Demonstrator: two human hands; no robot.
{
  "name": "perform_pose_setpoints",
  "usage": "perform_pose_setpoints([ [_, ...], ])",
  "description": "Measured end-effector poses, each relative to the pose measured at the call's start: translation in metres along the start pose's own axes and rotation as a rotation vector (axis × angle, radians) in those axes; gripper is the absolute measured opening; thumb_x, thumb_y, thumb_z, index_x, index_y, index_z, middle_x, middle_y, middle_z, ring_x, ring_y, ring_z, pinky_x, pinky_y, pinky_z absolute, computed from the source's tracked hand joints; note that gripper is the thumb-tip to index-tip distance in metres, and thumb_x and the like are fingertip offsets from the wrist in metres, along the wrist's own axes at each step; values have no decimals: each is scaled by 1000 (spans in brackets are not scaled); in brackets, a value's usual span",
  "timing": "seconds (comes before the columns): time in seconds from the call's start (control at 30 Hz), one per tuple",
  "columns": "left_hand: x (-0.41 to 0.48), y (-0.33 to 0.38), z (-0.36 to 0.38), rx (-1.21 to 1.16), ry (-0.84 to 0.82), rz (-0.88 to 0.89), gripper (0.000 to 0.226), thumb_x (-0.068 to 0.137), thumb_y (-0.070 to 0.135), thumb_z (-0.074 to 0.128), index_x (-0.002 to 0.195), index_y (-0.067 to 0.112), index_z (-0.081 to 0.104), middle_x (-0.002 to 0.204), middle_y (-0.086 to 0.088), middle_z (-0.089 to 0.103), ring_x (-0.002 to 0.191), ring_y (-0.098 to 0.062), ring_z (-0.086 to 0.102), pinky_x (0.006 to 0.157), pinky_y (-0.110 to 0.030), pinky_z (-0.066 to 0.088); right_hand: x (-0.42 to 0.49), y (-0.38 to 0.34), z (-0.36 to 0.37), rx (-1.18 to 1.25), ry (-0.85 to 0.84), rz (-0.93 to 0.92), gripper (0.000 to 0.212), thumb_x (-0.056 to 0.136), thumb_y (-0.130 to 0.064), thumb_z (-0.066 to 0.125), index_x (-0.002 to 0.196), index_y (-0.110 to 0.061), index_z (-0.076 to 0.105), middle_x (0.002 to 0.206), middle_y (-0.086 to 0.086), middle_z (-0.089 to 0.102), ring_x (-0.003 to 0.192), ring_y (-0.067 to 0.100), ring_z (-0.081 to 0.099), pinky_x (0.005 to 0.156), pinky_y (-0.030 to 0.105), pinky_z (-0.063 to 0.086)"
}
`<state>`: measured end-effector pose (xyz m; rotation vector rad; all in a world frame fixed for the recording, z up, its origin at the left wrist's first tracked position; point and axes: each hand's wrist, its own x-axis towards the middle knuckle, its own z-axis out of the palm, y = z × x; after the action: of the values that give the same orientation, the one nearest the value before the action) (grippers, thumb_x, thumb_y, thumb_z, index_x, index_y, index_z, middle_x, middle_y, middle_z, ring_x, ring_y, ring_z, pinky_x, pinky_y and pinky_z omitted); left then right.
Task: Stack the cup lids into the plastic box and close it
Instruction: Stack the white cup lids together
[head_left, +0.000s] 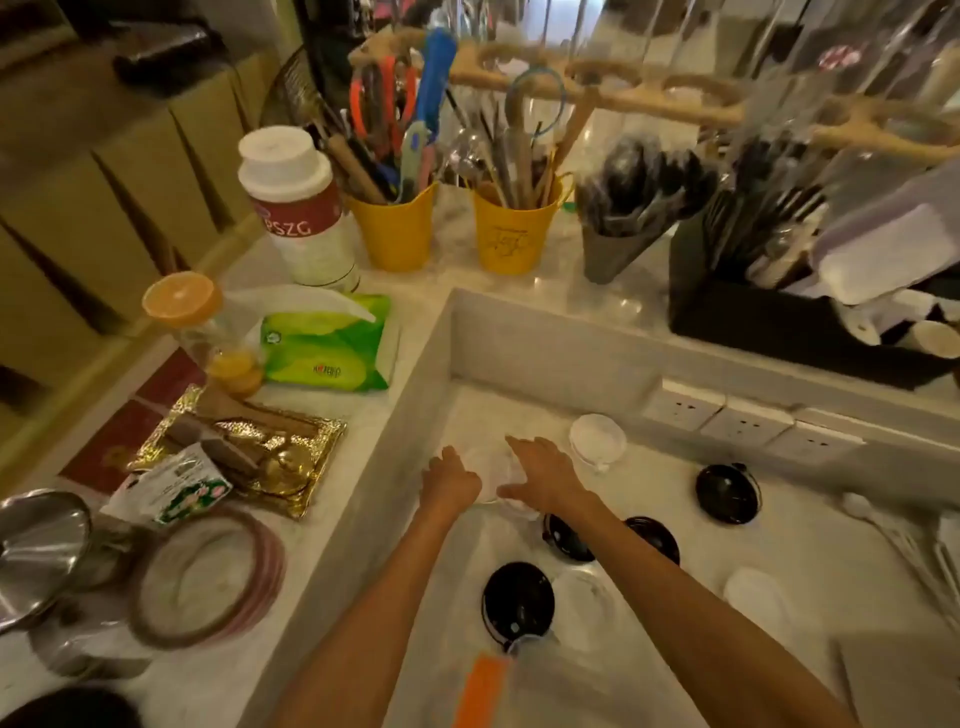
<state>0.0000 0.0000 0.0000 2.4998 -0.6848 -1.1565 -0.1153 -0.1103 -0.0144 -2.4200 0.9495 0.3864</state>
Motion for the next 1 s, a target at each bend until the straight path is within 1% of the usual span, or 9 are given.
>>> perform_pose_setpoints([
  [0.2,11,-6,0,-249,-35,-34,57,97,16,48,150,4,34,152,-18,43,133,-35,48,104,-39,46,14,-21,20,-150,-67,-31,95,84,-53,65,155,-25,9,162,2,21,150,28,7,120,55,-1],
  [0.33,6,-6,-2,-630,-40,-112,56,94,5,46,149,4,37,146,-20,49,123,-37,57,97,-45,55,14,-28,20,-170,-31,-54,100,80,-54,68,155,-26,8,159,9,23,147,31,16,119,56,5],
  [0.47,-8,-10,-6,-935,-2,-89,35,90,1,48,122,-4,62,112,-22,68,100,-38,67,75,-42,59,-2,-35,6,-99,2,-74,98,81,-54,67,156,-27,8,159,12,23,142,36,25,116,48,22],
  [0.57,-26,-10,-13,-1097,20,-79,20,97,13,51,111,3,63,95,-14,68,79,-28,66,68,-36,58,-26,-32,-14,334,-65,-4,74,90,-49,57,153,-29,23,158,6,30,140,29,33,113,41,31],
  [0.67,-42,-17,-14,-1101,19,-33,32,99,25,54,123,5,60,97,-11,63,77,-23,60,67,-33,54,-57,-24,-27,846,-110,71,40,101,-31,45,138,-19,45,144,10,50,105,10,60,87,20,50],
  [0.73,-55,-21,-10,-1080,-97,-5,44,100,43,51,127,10,60,112,-10,65,94,-26,64,79,-41,57,-71,-12,-26,1034,-174,55,56,94,-34,59,142,-10,41,130,10,58,97,7,67,76,18,56],
  [0.83,-70,-27,-3,-1166,-432,-11,64,92,68,45,125,16,65,124,-16,68,110,-35,68,93,-55,57,-82,-7,-29,1209,-476,89,76,80,-68,59,134,-14,54,127,19,65,108,31,65,82,36,54],
  [0.9,-74,-32,1,-1235,-704,-4,75,87,76,43,124,16,68,125,-21,69,108,-38,69,91,-55,56,-82,-10,-31,1077,-604,93,76,79,-76,52,125,-15,59,118,22,69,99,33,69,76,35,55],
  [1.0,-77,-37,6,-1253,-915,3,80,82,78,51,130,15,66,127,-24,66,104,-39,67,95,-56,51,-79,-25,-34,831,-547,157,83,64,-90,51,106,-19,65,98,17,75,79,30,73,69,34,57],
])
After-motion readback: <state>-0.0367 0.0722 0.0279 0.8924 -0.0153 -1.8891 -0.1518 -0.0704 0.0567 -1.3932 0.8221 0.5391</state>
